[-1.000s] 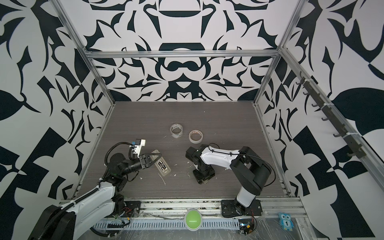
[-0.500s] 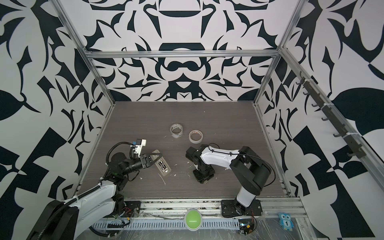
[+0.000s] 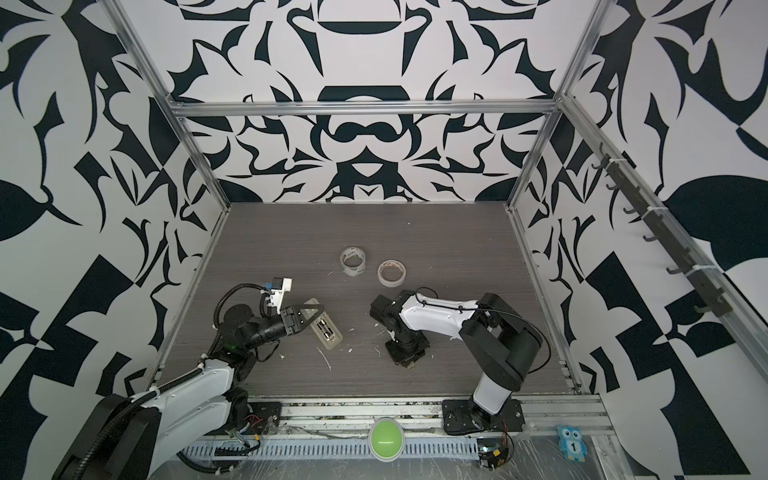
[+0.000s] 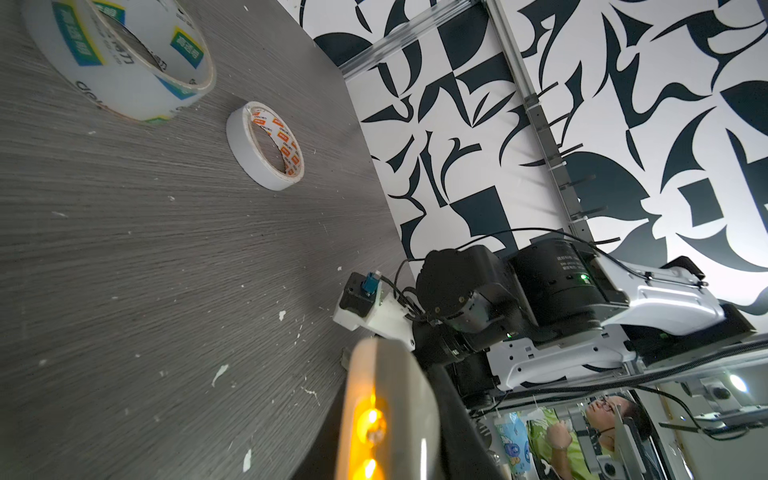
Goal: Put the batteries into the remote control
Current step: 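Lower the right gripper and grasp the beige battery cover, then carry the cover to the remote and align it over the battery compartment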
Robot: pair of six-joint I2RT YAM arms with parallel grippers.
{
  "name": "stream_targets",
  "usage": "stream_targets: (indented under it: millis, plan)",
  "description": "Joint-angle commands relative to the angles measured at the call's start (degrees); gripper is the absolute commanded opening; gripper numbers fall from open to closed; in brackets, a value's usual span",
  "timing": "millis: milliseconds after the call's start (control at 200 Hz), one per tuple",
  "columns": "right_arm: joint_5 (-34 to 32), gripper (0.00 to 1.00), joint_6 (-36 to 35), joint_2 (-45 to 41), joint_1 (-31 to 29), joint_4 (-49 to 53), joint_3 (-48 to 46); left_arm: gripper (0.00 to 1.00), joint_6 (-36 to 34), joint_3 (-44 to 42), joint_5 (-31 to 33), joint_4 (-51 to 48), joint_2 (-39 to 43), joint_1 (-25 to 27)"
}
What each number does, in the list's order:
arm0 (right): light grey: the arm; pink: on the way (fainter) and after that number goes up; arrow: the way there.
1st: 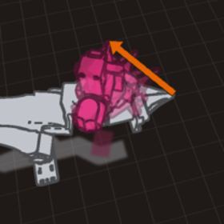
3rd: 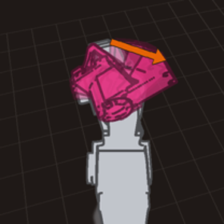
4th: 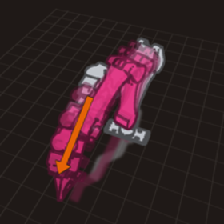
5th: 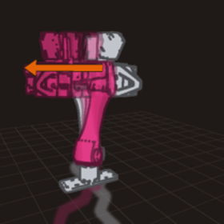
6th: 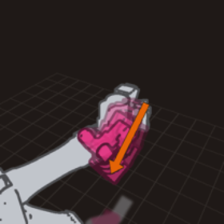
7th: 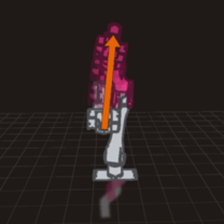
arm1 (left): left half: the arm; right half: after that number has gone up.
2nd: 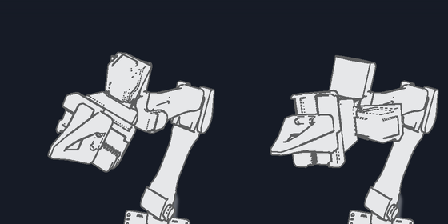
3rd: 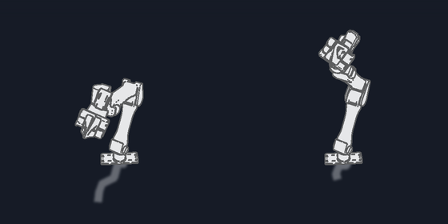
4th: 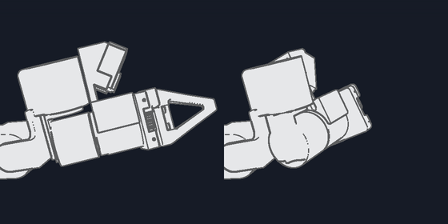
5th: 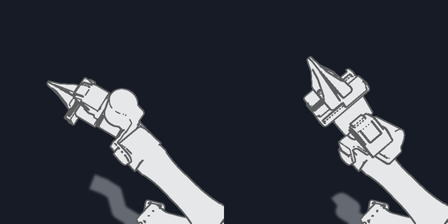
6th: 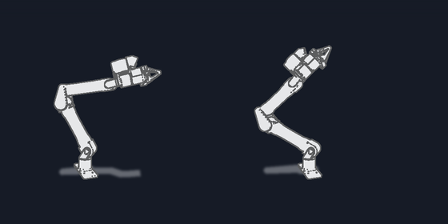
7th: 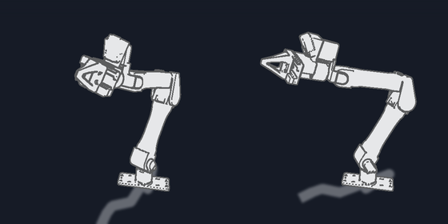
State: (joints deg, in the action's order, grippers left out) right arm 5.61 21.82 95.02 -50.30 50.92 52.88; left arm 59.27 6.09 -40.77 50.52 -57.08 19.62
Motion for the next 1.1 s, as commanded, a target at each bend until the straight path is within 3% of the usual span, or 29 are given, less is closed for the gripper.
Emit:
stream_targets:
  millis: [0, 245, 565, 1095]
  plan:
    - [-2.66, 0.16, -2.02, -4.39, -2.48, 0.77, 2.69, 0.0, -2.46, 0.19, 3.02, -2.32, 0.56, -0.27]
    - [-6.59, 0.08, -6.99, -8.33, -6.98, 2.97, 13.35, 0.0, -3.28, 0.64, 7.47, -5.14, 1.09, -0.19]
    - [-8.71, 0.03, -11.89, 0.46, -11.45, 8.41, 33.54, 0.0, -1.76, -1.69, 15.56, -4.72, 2.67, -0.11]
    - [-7.62, 0.0, -18.35, 16.34, -13.74, 13.89, 54.67, 0.0, 0.84, -3.8, 16.47, 1.82, -0.31, -0.1]
